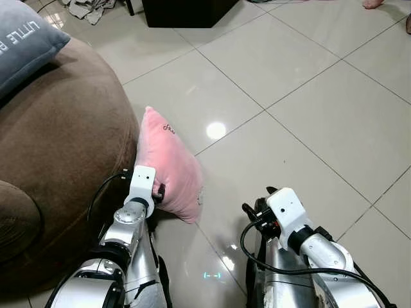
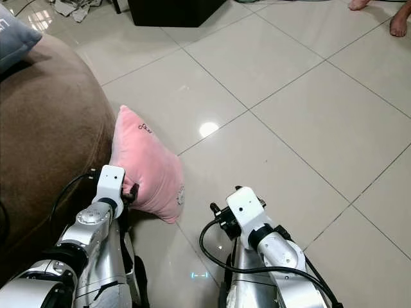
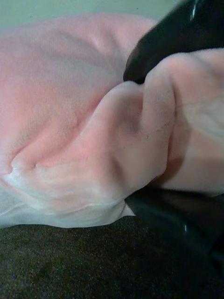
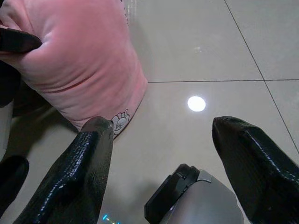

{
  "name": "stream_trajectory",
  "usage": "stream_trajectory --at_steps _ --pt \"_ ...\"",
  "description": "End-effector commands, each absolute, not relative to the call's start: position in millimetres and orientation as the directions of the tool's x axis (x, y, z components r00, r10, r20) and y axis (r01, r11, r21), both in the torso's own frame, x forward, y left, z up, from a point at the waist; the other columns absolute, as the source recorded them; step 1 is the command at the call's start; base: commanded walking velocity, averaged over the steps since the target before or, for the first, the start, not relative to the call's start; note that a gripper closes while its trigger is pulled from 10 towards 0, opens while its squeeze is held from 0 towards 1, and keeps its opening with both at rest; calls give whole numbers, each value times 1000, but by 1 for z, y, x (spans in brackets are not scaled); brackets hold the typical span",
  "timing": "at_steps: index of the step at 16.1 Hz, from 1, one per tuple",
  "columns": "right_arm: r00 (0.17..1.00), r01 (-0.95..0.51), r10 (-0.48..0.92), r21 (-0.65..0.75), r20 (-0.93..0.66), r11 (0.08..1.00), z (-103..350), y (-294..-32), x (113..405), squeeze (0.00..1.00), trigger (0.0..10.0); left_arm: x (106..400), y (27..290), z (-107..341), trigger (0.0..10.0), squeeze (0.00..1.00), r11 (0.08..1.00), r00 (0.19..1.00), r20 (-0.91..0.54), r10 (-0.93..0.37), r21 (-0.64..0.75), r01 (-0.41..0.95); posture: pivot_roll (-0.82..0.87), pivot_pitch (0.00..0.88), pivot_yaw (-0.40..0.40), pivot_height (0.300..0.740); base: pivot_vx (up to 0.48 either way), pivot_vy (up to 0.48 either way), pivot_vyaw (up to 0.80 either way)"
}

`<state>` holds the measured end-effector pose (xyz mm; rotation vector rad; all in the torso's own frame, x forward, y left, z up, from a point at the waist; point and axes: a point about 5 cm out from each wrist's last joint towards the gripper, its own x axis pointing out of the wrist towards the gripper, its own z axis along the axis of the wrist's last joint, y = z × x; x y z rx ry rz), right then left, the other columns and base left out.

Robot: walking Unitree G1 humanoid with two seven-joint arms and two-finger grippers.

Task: Move the pillow to the sofa from floor

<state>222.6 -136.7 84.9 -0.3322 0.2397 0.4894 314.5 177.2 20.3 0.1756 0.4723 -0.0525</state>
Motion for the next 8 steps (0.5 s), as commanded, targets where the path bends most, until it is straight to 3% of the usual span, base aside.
stream_trajectory --at_steps 1,8 --pt "848 -509 433 -243 -305 826 85 -132 218 0 10000 307 178 11 0 0 984 868 -496 -16 145 101 -69 256 31 462 0 0 0" --pt "846 -514 436 -246 -308 822 84 -131 218 0 10000 309 177 12 0 0 987 873 -487 -24 130 99 -70 250 29 462 0 0 0"
